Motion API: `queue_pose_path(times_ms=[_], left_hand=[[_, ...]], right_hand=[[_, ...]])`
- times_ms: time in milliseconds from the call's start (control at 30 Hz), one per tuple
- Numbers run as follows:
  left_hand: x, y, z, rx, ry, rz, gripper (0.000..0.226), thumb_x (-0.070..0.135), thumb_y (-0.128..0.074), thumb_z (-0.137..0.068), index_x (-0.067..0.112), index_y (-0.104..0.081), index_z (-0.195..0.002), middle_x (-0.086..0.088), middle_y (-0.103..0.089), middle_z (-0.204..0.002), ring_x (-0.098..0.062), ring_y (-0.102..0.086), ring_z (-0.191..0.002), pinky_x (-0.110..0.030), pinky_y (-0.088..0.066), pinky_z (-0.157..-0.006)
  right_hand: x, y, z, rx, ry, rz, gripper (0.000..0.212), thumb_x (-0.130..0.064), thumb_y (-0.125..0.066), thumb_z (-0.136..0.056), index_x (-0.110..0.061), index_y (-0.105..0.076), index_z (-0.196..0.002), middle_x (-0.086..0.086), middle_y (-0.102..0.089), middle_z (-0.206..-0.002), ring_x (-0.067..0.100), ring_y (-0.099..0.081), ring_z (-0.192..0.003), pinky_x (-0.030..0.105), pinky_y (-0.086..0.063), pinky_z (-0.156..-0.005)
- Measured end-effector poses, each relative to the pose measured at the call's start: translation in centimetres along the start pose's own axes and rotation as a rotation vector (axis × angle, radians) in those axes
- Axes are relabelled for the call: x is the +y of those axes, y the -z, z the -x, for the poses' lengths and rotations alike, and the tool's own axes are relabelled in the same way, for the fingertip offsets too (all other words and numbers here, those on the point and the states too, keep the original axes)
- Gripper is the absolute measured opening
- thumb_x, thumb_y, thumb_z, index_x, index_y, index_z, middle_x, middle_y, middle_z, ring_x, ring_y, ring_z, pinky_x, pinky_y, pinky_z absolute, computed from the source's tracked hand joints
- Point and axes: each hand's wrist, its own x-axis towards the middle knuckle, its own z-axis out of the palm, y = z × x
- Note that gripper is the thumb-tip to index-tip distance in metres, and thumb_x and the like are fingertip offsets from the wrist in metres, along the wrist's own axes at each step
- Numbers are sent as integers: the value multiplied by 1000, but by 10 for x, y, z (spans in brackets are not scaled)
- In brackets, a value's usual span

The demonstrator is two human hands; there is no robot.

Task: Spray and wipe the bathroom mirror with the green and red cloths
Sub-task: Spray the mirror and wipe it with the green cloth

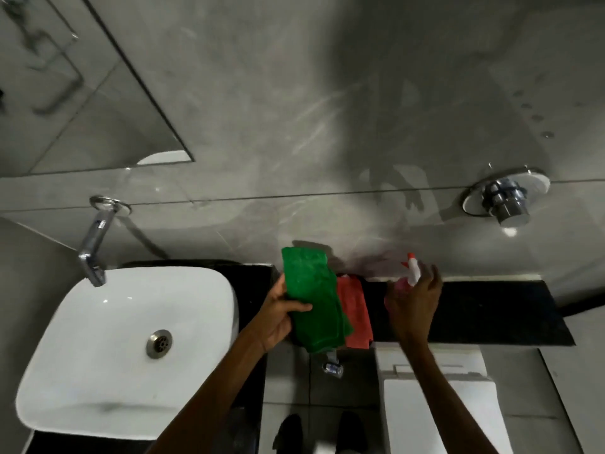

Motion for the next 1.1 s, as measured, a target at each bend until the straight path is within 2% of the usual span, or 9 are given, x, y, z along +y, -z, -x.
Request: queue_pose_path(times_ms=[100,200,267,533,667,767,833,967,1100], left_hand=[[33,13,32,-73,-52,31,84,-30,-59,-68,5,-53,-144,-29,-65,-137,-44,-64,-126,-46,-61,-97],[81,30,69,-189,-112,41,84,-28,-60,-69,4,-52,-146,-31,-59,-144,-46,-60,-131,-48,-59,-101],[122,40,90,-273,-172,40,84,-29,-59,-70,7,-54,-145,-27,-64,-139,-39,-68,-122,-46,-61,-98],[295,108,174,-218,-646,-252,86,-18,-73,-74,16,-49,-149,-16,-65,-143,-35,-64,-131,-42,-61,-99],[379,150,196,61,-1066,-531,83,9,-77,-88,33,-36,-156,-2,-53,-157,-9,-57,-139,-27,-58,-100],[435,191,200,401,-1393,-799,78,35,-62,-100,33,-19,-164,11,-18,-173,18,-21,-150,-18,-28,-120],[469,221,194,636,-1532,-1024,81,50,-47,-102,22,-6,-166,6,0,-176,8,1,-158,-25,-11,-128],[534,258,176,877,-1584,-1381,89,61,-29,-102,11,9,-165,-13,12,-175,-26,11,-163,-53,-2,-132],[573,272,155,979,-1551,-1522,87,52,-32,-103,4,6,-164,-15,14,-175,-30,7,-163,-59,-10,-130]], right_hand=[[-62,-12,39,-401,90,-291,72,-49,-76,-87,-16,-49,-145,12,-53,-150,30,-51,-139,54,-42,-119],[-160,-18,77,-1083,-285,-774,89,-69,-86,-64,-17,-69,-135,10,-67,-142,27,-65,-130,50,-49,-114],[-234,-28,105,-1329,-359,-1130,74,-53,-89,-71,-10,-73,-129,18,-70,-136,32,-73,-117,31,-61,-97],[-445,-45,145,-773,-16,-1145,34,-8,-55,-100,4,-63,-131,21,-79,-110,38,-76,-95,50,-62,-85],[-539,-39,150,-437,249,-1153,24,-8,-57,-101,-7,-67,-123,4,-82,-96,24,-79,-88,42,-64,-84],[-589,-27,144,-107,653,-968,26,-20,-52,-106,-20,-62,-131,-13,-74,-117,13,-71,-110,41,-58,-102],[-609,-27,132,81,932,-779,46,-14,-48,-104,-24,-48,-149,-18,-68,-132,6,-65,-121,31,-55,-107],[-637,-38,91,442,1118,-309,89,8,-50,-90,-12,-9,-166,11,-15,-174,28,-14,-162,56,-20,-130],[-646,-53,54,661,1178,299,84,-25,-52,-96,-6,-8,-165,20,-2,-173,34,-2,-162,61,-16,-128]])
